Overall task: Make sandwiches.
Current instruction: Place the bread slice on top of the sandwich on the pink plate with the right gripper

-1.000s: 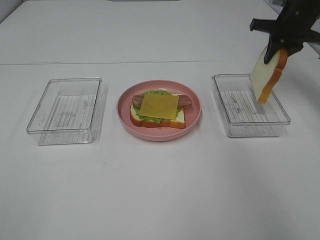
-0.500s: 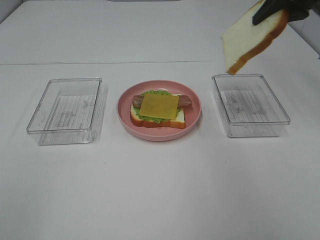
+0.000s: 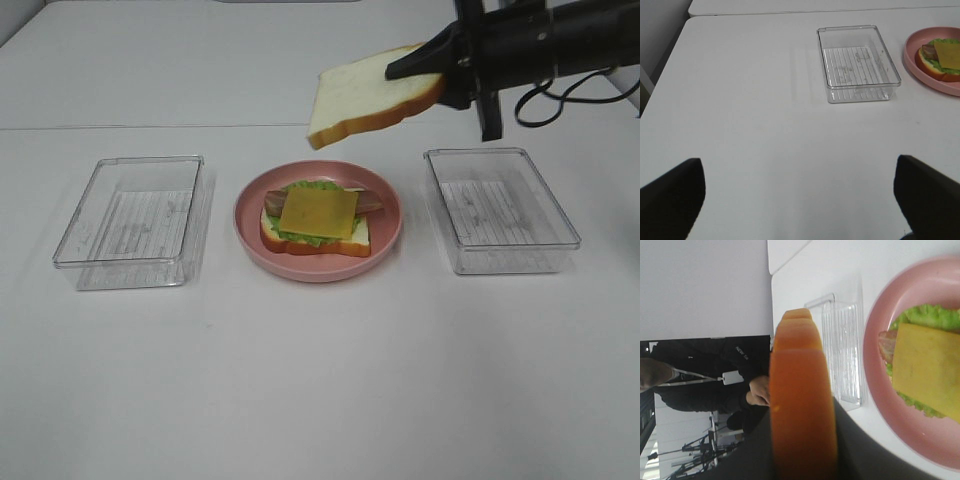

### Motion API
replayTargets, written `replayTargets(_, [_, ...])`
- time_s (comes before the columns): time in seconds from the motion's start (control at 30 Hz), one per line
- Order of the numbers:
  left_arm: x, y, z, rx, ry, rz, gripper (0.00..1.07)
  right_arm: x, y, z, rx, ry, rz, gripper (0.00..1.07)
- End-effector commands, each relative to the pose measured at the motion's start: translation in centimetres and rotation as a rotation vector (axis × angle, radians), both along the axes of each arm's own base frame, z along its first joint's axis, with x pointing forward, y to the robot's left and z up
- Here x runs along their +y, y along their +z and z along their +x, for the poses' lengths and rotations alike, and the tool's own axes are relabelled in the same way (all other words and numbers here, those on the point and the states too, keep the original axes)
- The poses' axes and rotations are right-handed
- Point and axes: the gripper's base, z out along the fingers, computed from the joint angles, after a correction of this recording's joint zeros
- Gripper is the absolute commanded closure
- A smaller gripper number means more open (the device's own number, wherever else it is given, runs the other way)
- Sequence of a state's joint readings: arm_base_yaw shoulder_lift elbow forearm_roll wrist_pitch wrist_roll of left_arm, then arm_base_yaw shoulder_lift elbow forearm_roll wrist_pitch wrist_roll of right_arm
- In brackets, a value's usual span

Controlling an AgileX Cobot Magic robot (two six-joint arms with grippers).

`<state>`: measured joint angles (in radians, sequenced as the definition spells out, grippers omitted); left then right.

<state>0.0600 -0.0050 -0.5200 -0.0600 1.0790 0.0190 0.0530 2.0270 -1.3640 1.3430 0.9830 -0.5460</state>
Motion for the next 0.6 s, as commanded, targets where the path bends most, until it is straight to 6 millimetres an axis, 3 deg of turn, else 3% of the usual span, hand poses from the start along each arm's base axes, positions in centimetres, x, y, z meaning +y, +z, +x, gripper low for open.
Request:
replayTargets(0.03, [-0.1, -0.1, -0.3, -0.019, -0.004, -0.009, 0.12, 2.7, -1.4, 0.5, 0.000, 0.045, 0.007, 1.07])
replayTargets(0.13, [-0.1, -0.1, -0.3, -0.019, -0.004, -0.009, 0.12, 4.4, -3.2, 1.8, 0.020, 0.091, 0.005, 1.07])
replayTargets(0.3, [-0.1, -0.1, -0.3, -0.019, -0.004, -0.009, 0.12, 4.5, -4.9, 2.9, 0.093, 0.103, -0.051, 1.07])
replayTargets(0.6, [-0.1, -0.1, -0.3, -0.019, -0.004, -0.009, 0.12, 6.9, -6.4, 3.5, 0.102, 0.138, -0.056, 1.07])
